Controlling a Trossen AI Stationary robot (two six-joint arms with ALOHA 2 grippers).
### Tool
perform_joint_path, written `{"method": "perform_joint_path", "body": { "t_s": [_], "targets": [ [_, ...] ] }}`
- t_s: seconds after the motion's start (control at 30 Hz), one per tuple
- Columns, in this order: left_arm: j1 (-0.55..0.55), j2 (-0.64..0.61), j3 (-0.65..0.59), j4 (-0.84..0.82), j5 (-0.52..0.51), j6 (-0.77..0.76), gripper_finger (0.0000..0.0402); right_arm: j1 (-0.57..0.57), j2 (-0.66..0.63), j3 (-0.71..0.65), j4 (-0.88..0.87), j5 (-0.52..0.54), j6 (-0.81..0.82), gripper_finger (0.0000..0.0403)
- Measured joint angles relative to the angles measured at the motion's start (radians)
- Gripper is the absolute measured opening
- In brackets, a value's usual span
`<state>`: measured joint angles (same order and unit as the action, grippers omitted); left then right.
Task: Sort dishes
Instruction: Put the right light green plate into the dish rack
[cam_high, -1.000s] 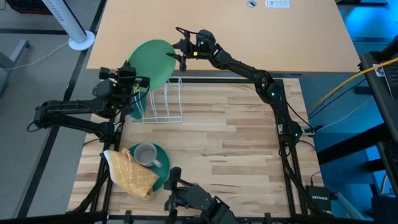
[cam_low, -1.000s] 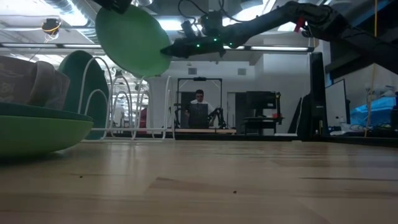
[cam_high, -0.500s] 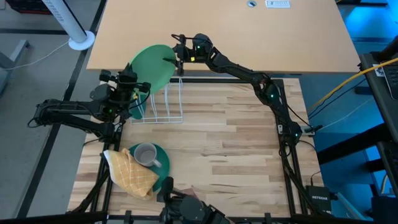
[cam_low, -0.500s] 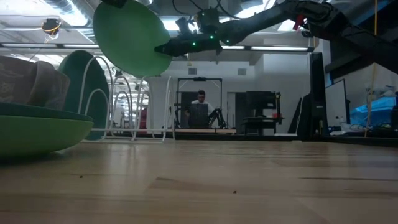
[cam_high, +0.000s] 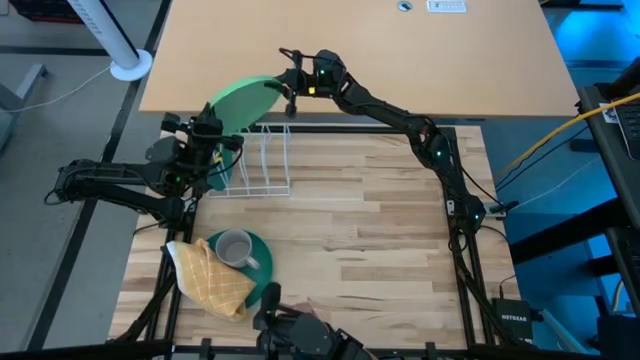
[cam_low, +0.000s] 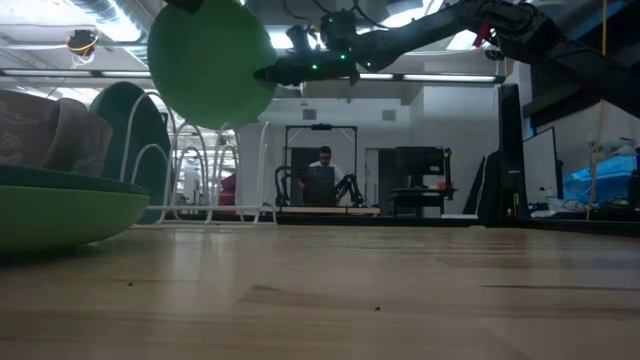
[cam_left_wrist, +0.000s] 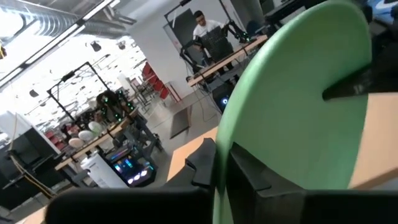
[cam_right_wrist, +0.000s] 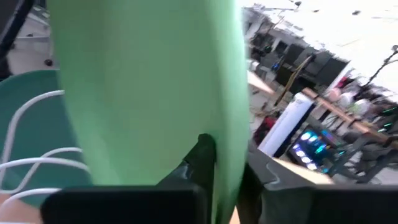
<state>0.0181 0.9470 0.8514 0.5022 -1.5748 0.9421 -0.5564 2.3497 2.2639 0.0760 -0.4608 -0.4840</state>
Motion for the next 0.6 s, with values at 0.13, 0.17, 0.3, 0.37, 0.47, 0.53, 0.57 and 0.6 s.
{"method": "perform_joint_path", "body": {
  "t_s": [0.13, 0.17, 0.3, 0.37, 0.47, 0.53, 0.57, 0.6],
  "targets": [
    [0.000, 0.001, 0.000, 0.004, 0.006, -0.010, 0.0042, 0.001, 0.000, 0.000, 0.032, 0.030, -0.017, 0.0036],
    [0.000, 0.001, 0.000, 0.007, 0.010, -0.011, 0.0047, 0.002, 0.001, 0.000, 0.040, 0.033, -0.021, 0.0040],
    [0.000, 0.001, 0.000, 0.007, 0.018, -0.010, 0.0063, 0.005, 0.000, -0.002, 0.069, 0.029, -0.027, 0.0042],
    [0.000, 0.001, 0.000, 0.006, 0.017, -0.010, 0.0069, 0.007, 0.000, -0.002, 0.085, 0.021, -0.027, 0.0036],
    [-0.001, 0.001, 0.000, 0.005, 0.016, -0.008, 0.0073, 0.006, 0.000, -0.002, 0.099, -0.025, -0.025, 0.0029],
    [-0.002, 0.002, 0.000, 0.003, 0.017, -0.006, 0.0073, 0.007, 0.000, -0.002, 0.091, -0.038, -0.024, 0.0030],
    [-0.005, 0.002, 0.000, 0.002, 0.017, -0.006, 0.0072, 0.007, 0.000, -0.002, 0.085, -0.043, -0.024, 0.0032],
    [-0.010, 0.002, 0.000, 0.002, 0.018, -0.006, 0.0071, 0.008, 0.000, -0.002, 0.076, -0.054, -0.025, 0.0035]
  ]
}}
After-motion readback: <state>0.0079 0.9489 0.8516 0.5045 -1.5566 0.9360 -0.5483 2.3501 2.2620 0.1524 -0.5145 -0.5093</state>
